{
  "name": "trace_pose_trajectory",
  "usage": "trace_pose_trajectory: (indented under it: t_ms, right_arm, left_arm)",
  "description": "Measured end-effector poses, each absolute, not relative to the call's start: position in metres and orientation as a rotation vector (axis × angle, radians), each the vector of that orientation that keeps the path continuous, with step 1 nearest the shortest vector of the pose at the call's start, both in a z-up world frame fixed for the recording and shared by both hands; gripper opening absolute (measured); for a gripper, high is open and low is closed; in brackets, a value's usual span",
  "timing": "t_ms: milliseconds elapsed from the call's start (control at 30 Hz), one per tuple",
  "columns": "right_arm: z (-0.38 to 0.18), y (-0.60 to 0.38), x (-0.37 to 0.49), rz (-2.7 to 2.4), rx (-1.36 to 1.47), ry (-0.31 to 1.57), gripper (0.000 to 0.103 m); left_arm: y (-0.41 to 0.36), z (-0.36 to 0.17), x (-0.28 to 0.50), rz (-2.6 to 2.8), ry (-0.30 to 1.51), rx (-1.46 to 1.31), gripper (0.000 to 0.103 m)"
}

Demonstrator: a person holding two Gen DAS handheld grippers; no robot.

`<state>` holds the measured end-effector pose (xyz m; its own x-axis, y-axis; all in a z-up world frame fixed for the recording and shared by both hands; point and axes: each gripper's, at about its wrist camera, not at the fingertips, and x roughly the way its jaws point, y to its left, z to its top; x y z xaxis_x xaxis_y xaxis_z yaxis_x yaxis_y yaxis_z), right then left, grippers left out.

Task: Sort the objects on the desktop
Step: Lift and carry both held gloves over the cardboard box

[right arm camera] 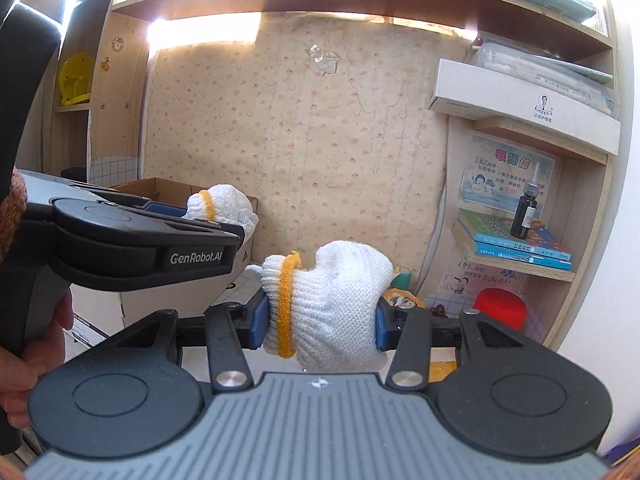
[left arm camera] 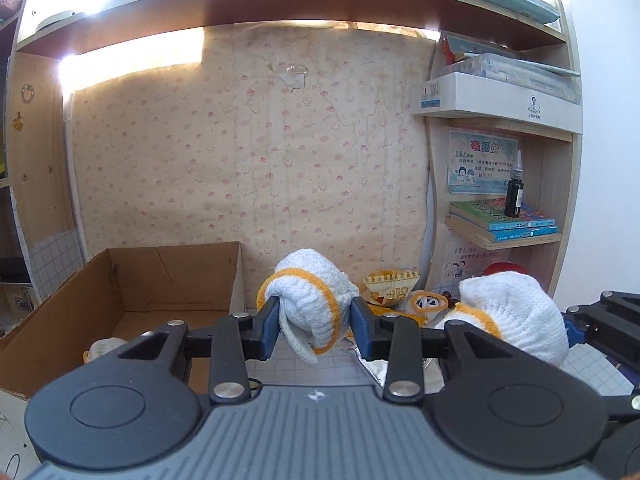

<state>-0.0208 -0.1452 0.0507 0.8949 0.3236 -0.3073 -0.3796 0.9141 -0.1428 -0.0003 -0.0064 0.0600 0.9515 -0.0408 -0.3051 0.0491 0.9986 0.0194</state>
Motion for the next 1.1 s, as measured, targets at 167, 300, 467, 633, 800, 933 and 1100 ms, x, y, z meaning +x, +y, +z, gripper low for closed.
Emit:
trace_pose_trajectory:
  t_ms: [167,300,467,633,800,933,1100]
  right_arm:
    - [0.058,-0.133,-0.025,0.394,-0.217,0.264,0.048]
    - [0.063,-0.121,-0.027,0.420,-0.230,0.253,0.048]
    - [0.068,-0.104,-0.027,0.453,-0.243,0.241,0.048]
    - [0.073,-0.083,-0.027,0.492,-0.261,0.232,0.048]
    - [0.077,-0.062,-0.027,0.531,-0.278,0.221,0.048]
    - [0.079,-0.046,-0.027,0.560,-0.286,0.216,0.048]
    - [0.080,-0.029,-0.022,0.586,-0.295,0.213,0.048]
  left_arm:
    - [0.008,0.065,-0.007,-0.017,0.294,0.017,0.039]
    - [0.024,0.069,-0.013,0.013,0.282,0.003,0.039]
    - [0.044,0.070,-0.016,0.050,0.279,-0.010,0.039]
    - [0.066,0.071,-0.019,0.092,0.277,-0.025,0.039]
    - [0.088,0.071,-0.022,0.132,0.276,-0.040,0.039]
    - [0.103,0.070,-0.021,0.159,0.281,-0.047,0.039]
    - [0.120,0.067,-0.019,0.189,0.291,-0.057,0.039]
